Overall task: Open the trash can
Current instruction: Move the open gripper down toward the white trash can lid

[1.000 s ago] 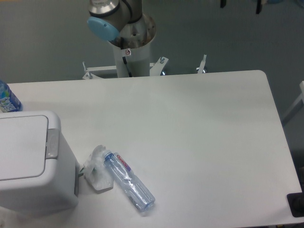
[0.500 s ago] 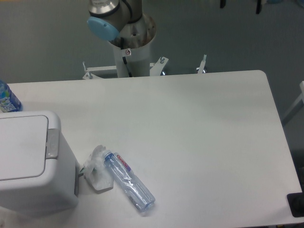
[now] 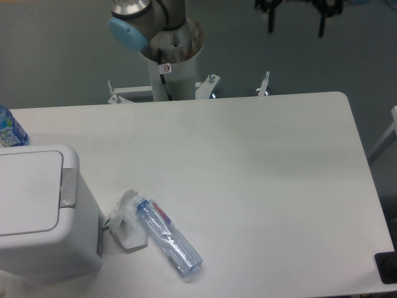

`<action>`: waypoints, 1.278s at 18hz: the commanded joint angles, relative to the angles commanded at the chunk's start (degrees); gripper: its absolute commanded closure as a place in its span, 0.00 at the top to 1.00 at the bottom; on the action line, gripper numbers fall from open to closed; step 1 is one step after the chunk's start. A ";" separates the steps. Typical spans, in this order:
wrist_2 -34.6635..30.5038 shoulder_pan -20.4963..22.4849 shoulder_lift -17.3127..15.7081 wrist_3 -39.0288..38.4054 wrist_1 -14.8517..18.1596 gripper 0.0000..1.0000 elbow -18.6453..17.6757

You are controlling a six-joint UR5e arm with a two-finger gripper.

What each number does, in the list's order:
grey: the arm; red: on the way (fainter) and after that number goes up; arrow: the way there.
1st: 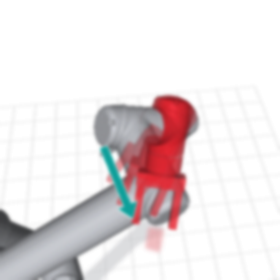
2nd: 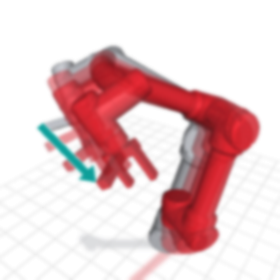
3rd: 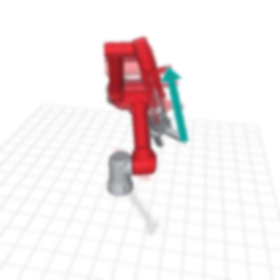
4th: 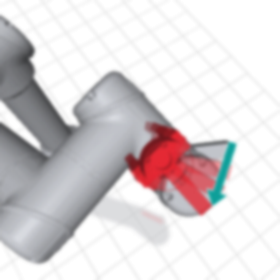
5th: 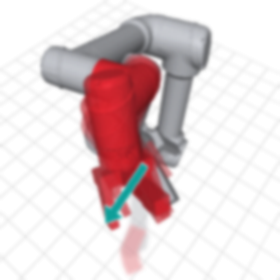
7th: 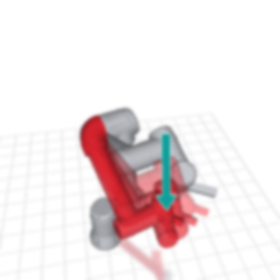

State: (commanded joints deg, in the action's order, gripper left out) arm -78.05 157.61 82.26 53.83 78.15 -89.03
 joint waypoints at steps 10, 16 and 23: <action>-0.09 -18.73 9.40 -33.40 -14.78 1.00 1.14; -0.09 -25.24 16.08 -43.10 -18.39 1.00 4.56; -0.09 -28.14 18.73 -51.79 -18.48 1.00 6.59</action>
State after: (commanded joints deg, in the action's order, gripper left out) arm -78.13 129.47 100.99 2.03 59.68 -82.44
